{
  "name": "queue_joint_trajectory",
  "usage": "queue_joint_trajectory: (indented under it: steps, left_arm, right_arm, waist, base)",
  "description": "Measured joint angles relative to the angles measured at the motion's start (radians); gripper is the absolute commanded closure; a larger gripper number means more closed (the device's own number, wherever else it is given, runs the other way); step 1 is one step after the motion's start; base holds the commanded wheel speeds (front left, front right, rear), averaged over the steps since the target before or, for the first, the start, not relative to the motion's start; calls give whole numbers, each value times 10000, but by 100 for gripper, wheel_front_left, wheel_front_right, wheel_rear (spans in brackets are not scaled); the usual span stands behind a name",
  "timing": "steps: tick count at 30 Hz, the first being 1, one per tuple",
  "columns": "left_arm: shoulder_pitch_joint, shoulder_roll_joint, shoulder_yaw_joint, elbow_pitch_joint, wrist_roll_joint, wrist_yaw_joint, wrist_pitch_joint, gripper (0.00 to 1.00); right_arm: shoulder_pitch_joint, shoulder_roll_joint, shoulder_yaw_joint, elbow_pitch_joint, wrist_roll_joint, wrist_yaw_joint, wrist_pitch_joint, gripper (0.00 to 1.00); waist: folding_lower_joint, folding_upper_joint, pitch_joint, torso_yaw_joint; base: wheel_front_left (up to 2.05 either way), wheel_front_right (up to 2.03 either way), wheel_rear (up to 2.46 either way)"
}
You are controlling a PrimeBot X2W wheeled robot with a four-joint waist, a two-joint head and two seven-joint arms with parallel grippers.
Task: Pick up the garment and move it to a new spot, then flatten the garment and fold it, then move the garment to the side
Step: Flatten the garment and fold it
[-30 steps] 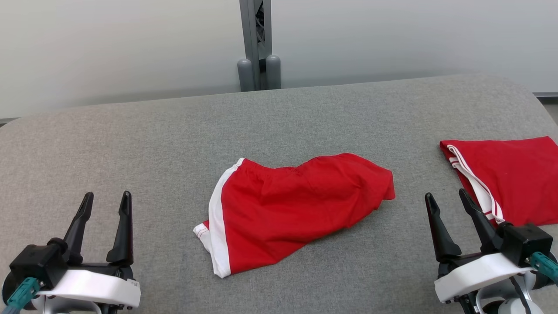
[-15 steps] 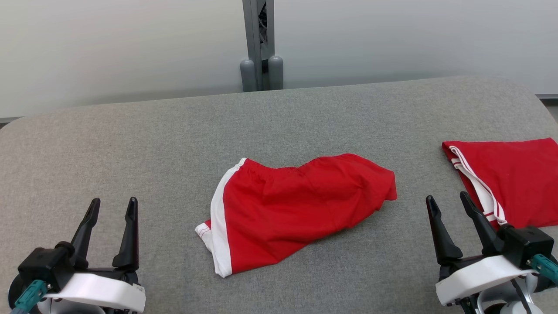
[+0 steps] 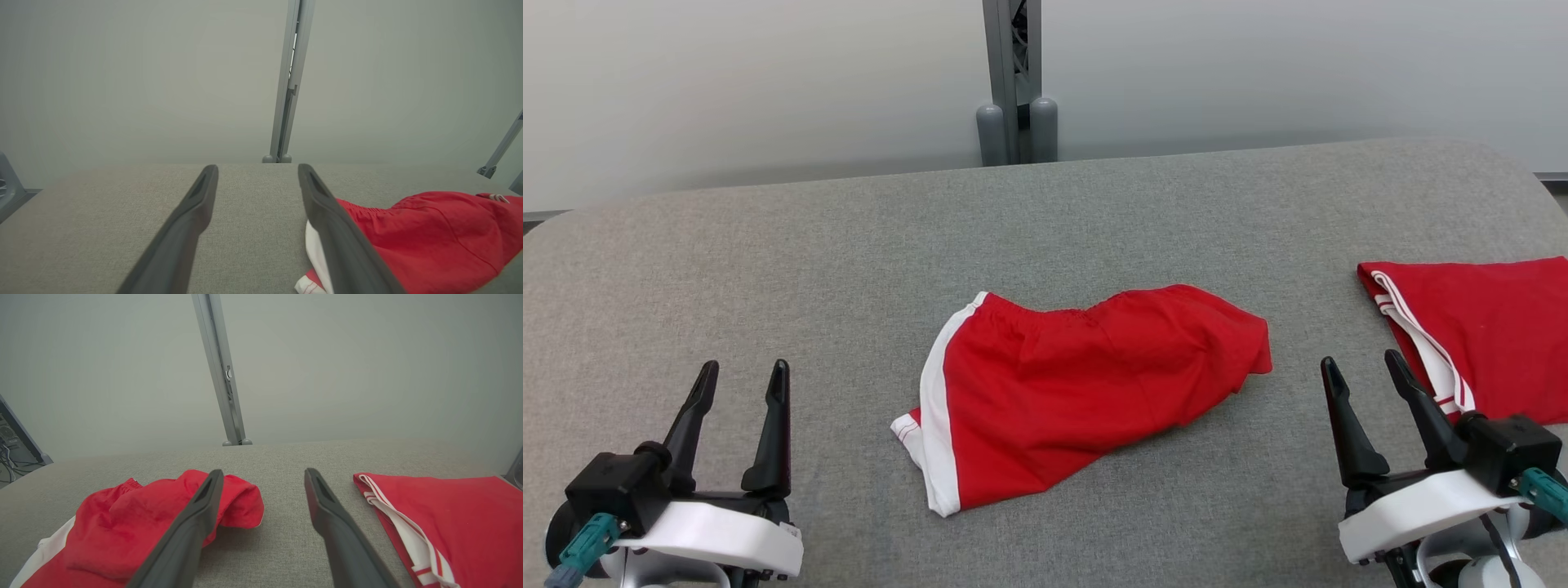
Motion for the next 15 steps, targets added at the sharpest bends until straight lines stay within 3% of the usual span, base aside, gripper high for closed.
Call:
queue_joint_trajectory:
  steps: [15]
  left_arm:
    - [-226, -17, -186, 63, 42, 69, 4, 0]
  right_arm:
    - [-360, -134, -31, 96, 182, 0, -2, 0]
  waist:
    - [0, 0, 11, 115]
  base:
    - [0, 0, 0]
